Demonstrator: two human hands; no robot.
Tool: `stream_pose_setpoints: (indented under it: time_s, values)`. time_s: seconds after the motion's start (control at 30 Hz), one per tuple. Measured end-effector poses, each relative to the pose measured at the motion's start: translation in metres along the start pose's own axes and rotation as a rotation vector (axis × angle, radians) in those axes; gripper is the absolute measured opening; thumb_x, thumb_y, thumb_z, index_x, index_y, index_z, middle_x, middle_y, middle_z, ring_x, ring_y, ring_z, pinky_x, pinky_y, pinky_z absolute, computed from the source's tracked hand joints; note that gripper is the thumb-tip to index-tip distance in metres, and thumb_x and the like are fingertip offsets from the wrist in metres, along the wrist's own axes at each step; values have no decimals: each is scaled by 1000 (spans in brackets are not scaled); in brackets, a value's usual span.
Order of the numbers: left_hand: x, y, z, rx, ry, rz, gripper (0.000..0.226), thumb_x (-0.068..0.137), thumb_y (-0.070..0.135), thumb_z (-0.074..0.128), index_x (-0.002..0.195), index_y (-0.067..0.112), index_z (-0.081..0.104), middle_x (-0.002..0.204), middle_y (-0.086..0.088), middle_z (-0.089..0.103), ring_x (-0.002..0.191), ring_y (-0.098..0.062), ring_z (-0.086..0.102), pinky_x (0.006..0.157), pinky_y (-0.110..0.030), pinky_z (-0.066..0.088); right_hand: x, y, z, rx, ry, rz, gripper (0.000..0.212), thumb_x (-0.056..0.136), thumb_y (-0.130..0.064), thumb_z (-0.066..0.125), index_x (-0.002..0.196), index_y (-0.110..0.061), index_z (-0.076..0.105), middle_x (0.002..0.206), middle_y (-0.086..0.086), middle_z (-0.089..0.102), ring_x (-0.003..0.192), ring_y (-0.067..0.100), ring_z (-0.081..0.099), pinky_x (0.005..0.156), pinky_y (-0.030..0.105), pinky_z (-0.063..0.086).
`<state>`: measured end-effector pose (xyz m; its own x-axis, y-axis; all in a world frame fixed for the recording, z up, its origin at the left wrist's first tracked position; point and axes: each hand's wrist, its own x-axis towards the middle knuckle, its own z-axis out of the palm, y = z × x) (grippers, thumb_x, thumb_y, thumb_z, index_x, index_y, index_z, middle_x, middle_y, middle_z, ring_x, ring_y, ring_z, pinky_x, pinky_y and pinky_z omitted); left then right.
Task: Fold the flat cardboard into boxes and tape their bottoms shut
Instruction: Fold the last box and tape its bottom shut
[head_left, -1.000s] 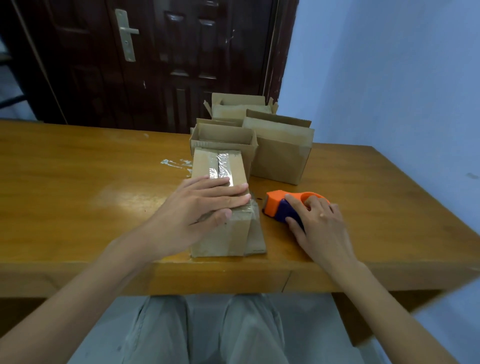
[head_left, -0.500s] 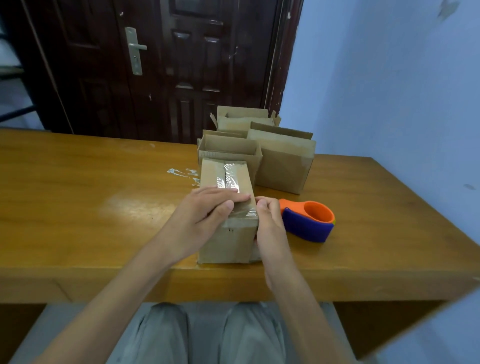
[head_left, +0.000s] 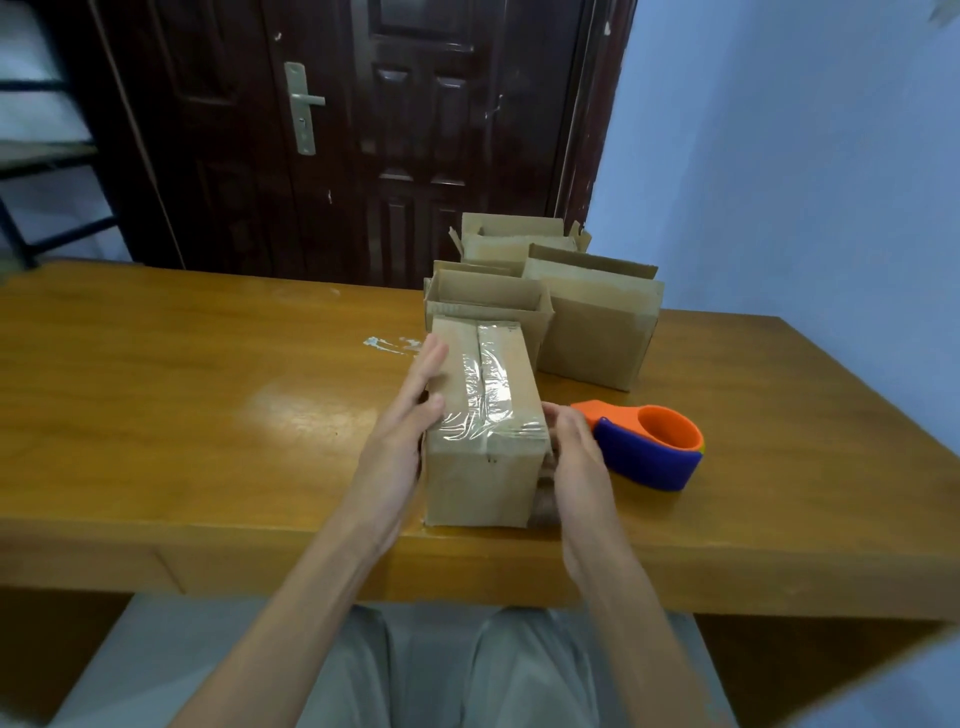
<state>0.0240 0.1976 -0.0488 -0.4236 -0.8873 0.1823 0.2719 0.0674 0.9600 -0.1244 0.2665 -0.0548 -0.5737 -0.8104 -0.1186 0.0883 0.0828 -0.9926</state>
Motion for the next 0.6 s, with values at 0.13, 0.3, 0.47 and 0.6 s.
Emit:
stream_pose_setpoints:
  time_s: [0.13,0.3,0.47,0.6]
  values:
    - [4,7,4,84,-27,-147,74,98,26,67,156,55,31,146,17,53,122,-12,64,90,-31,57,6,-43,-17,-540,-176,70,88,84,-91,30,134,-24,59,109,-1,73,93,19,73,80,44,63]
    - [4,5,14,39,-17,-224,111,68,50,89,154,66,20,141,15,63,126,-18,64,109,-50,52,4,-62,-5,-1091,-210,-62,111,75,-102,22,145,-21,48,125,3,67,102,24,70,84,46,63]
    - [2,-4,11,88,-33,-205,100,82,45,77,157,65,13,150,20,56,135,-14,56,115,-49,44,0,-50,-14,-898,-233,-81,63,95,-77,44,140,-35,54,117,-10,65,93,14,69,73,37,67]
    - [8,-8,6,84,-30,-218,79,103,31,60,158,62,14,156,21,43,127,-4,53,94,-31,48,13,-53,-24,-802,-322,-57,40,105,-60,48,116,-28,68,90,-4,78,82,16,76,79,42,66]
